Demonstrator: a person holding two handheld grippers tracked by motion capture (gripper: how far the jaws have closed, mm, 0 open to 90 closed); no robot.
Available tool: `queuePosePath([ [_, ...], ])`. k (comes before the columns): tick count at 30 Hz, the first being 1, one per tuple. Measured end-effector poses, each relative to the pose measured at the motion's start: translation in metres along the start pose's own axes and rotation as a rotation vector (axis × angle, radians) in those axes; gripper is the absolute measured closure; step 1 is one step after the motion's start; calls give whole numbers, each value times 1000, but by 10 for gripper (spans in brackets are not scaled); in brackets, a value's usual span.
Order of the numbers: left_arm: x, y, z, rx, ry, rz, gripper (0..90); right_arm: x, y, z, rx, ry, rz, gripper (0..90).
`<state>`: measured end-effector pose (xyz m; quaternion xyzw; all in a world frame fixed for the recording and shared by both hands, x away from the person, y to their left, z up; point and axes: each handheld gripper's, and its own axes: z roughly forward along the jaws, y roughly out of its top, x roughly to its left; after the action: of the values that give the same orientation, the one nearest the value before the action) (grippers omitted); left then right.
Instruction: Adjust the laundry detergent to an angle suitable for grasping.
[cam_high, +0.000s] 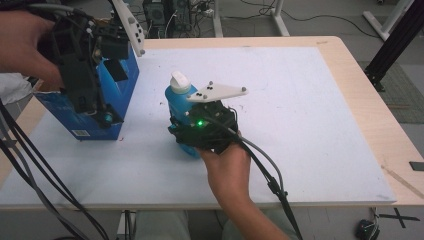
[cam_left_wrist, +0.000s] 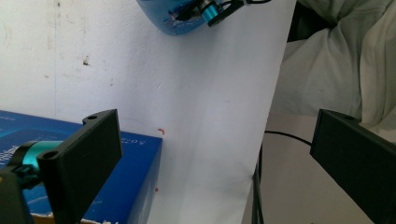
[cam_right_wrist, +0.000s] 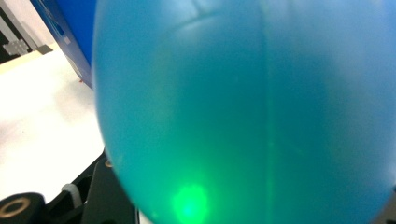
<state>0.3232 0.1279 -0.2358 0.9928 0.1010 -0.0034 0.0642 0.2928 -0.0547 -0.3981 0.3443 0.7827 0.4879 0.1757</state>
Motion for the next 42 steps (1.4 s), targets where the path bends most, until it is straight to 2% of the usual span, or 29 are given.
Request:
queuePosePath([
  [6,1,-1,0,0,0,0,23,-11,9,-9,11,15,-19,436],
  [12,2,3,2,2,0,8,23,-29,25,-25,32,70,-55,436],
  [18,3,5,3,2,2,6,23,-42,32,-35,35,103,-91,435],
  [19,3,6,3,0,2,8,23,-48,35,-40,32,113,-99,435],
  [24,4,9,3,1,4,11,23,-62,42,-48,24,151,-122,435],
  [33,6,12,4,0,8,7,23,-77,45,-56,37,200,-163,435],
  [36,7,13,5,1,5,5,23,-86,48,-58,27,246,-164,435],
  [42,7,15,6,0,8,7,23,-98,52,-61,14,288,-176,434],
])
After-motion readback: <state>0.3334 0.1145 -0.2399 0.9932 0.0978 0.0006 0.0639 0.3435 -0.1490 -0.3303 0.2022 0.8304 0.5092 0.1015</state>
